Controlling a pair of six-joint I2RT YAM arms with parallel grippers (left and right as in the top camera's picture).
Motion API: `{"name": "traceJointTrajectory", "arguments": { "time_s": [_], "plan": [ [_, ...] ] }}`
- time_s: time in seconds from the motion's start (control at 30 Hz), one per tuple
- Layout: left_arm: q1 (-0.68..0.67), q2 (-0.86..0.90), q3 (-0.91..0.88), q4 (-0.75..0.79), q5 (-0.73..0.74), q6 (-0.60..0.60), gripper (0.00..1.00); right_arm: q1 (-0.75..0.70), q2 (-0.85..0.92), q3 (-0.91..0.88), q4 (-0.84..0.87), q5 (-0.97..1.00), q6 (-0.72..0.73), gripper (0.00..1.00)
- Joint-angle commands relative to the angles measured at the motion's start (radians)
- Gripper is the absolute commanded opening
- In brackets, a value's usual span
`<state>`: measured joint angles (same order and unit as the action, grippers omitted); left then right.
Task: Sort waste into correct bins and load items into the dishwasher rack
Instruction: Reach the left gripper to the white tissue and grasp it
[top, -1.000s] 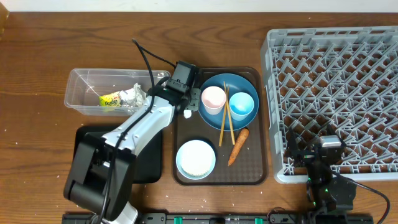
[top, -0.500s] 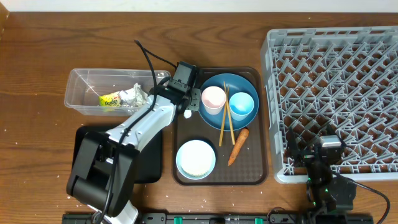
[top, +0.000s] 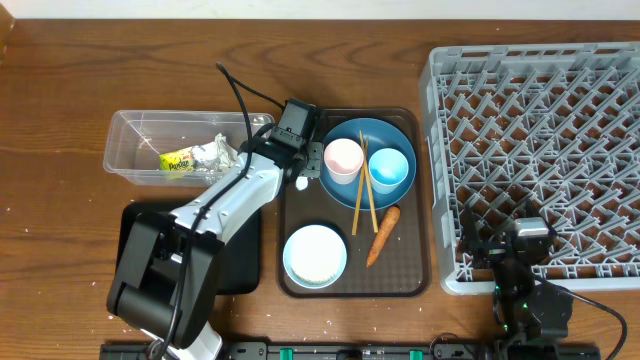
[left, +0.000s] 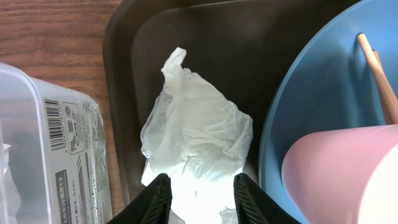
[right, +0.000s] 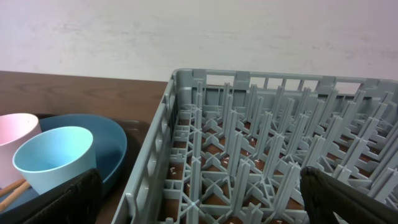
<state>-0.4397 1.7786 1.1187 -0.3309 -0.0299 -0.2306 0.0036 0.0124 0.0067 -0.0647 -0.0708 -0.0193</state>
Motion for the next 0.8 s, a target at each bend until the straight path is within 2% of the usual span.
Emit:
{"name": "traceJointTrajectory", "arguments": {
  "time_s": [0.0, 0.17, 0.23, 0.77],
  "plan": [
    [0.000, 0.015, 0.002, 0.005, -0.015, 0.013, 0.36, -0.006, -0.003, -0.001, -0.004, 0.003, -0.004, 0.99],
    [0.000, 0.015, 0.000, 0.006, -0.015, 0.013, 0.35, -0.006, -0.003, -0.002, -0.004, 0.003, -0.004, 0.99],
    [0.000, 0.015, -0.002, 0.010, -0.015, 0.013, 0.31, -0.006, -0.003, -0.001, -0.004, 0.003, -0.004, 0.99],
    [0.000, 0.073, -0.002, 0.042, -0.015, 0.013, 0.29, -0.006, -0.003, -0.001, -0.004, 0.003, -0.004, 0.99]
  ]
}}
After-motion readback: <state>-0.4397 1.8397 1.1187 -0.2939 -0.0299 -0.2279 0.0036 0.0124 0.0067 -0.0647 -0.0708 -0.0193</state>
